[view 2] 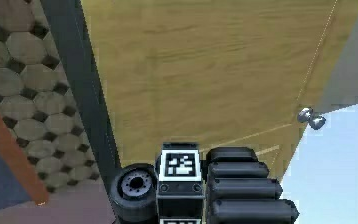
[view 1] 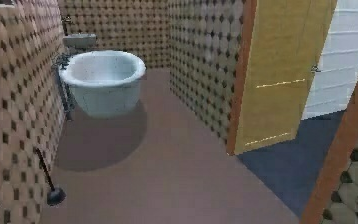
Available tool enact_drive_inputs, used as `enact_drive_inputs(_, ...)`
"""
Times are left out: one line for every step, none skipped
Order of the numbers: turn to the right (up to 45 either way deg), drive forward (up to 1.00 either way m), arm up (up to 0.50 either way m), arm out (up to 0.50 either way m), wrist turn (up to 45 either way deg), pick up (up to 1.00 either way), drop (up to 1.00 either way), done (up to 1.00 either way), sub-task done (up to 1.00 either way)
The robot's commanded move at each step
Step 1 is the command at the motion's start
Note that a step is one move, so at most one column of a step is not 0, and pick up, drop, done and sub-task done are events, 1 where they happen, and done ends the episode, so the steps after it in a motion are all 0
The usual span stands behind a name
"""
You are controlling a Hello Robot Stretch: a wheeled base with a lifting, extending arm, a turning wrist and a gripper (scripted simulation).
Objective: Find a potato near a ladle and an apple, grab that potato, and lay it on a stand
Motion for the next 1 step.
enact_drive_inputs(24.0, 0.00, 0.00, 0.00, 0.0, 0.00, 0.00, 0.00, 0.00)
